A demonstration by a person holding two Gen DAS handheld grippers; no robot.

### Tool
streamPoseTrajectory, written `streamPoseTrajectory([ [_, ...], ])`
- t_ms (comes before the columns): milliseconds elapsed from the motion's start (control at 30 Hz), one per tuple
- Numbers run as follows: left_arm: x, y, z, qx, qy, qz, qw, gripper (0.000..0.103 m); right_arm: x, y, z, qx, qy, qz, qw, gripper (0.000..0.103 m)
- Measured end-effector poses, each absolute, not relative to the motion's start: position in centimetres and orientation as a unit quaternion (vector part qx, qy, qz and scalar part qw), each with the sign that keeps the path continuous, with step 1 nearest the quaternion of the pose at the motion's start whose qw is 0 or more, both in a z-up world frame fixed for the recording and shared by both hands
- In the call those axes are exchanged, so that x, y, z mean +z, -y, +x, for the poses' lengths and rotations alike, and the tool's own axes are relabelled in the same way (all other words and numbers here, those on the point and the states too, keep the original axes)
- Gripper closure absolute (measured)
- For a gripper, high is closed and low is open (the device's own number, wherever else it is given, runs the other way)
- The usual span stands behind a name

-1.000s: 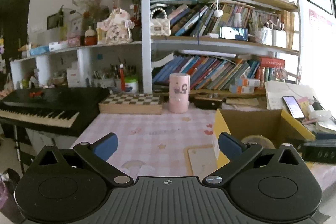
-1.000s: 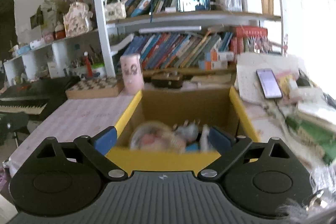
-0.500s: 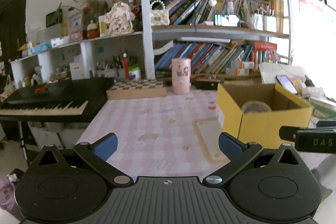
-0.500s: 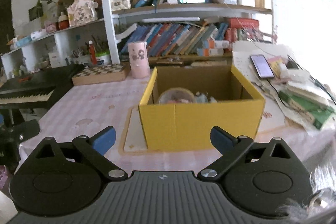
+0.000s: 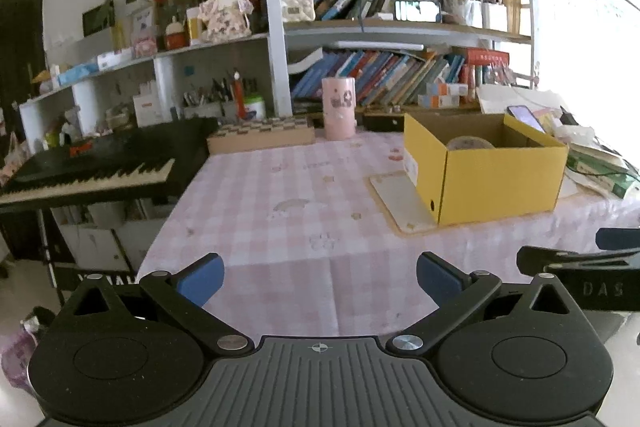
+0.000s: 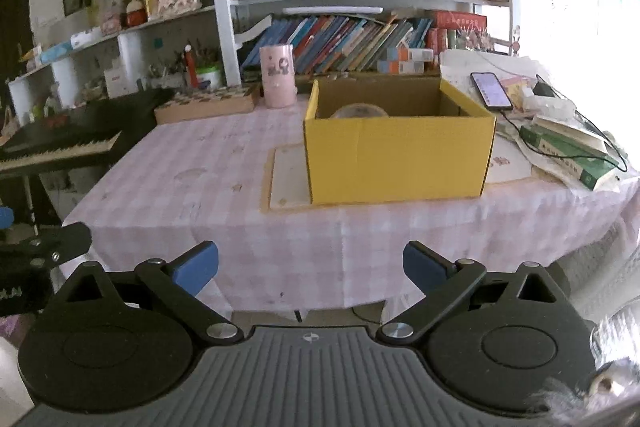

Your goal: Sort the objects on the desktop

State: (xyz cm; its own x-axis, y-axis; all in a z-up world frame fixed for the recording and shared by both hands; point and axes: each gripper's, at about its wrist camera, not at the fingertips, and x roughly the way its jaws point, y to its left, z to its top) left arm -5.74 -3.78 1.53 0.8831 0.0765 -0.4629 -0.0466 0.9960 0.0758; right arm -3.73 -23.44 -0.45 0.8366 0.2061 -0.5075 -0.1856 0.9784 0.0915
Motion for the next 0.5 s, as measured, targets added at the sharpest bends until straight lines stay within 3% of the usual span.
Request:
streamPoseTrajectory([
  [500, 0.5, 3.5, -6.8, 0.013, -0.263, 0.031, 0.964, 0.0, -1.0, 22.5, -5.7, 0.106, -0.285, 0.012, 0.952, 0.0],
])
